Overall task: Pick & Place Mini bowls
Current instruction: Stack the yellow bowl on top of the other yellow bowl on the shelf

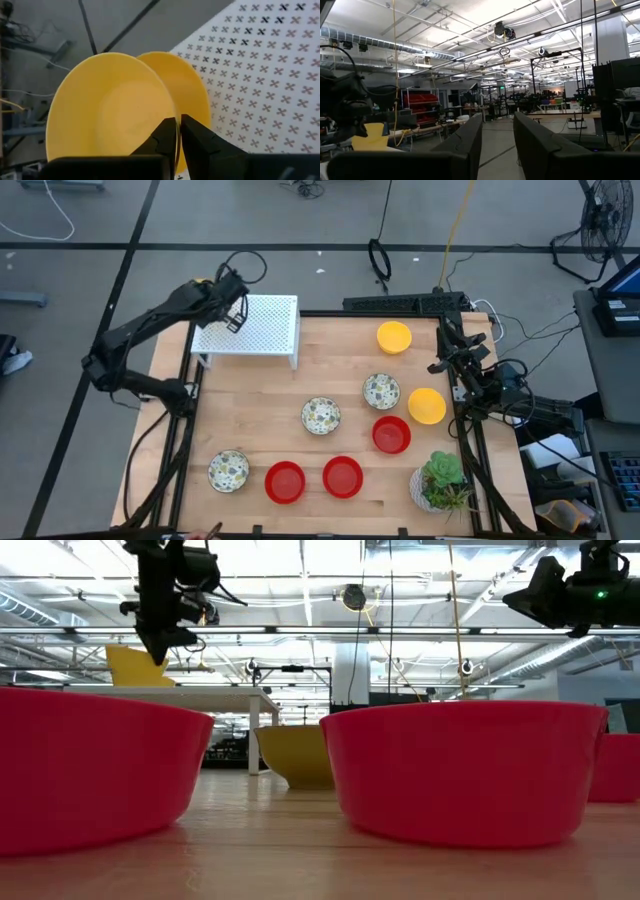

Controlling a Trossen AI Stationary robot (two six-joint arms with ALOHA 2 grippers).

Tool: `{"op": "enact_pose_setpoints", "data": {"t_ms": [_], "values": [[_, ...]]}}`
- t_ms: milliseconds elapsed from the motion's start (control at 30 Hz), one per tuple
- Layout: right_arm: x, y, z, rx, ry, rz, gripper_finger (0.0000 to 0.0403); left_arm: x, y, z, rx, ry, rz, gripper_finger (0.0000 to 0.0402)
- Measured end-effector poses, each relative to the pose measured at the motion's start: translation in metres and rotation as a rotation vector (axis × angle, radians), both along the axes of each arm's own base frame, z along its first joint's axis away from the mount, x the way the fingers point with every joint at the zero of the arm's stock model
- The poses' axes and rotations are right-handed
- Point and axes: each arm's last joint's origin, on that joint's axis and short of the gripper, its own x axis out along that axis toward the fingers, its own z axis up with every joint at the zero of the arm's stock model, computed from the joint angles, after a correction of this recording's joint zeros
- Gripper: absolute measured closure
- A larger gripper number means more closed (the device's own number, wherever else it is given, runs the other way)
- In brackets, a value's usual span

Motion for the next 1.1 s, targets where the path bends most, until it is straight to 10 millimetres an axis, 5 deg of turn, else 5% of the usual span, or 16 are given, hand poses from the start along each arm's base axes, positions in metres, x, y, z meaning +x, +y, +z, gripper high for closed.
{"op": "enact_pose_setpoints", "data": {"t_ms": [433,833,1100], "values": [[0.0,0.0,0.0,0.0,0.0,0.0,0.03,0.007,0.011,-0.005,-0.005,-0.052,-0.016,0.0353],[0.0,0.0,0.0,0.0,0.0,0.0,0.03,0.01,0.006,-0.002,0.004,-0.097,-0.031,0.0216],[0.0,0.0,0.0,0.0,0.0,0.0,0.03,0.031,-0.016,0.016,-0.079,-0.424,-0.271,0.0166]]}}
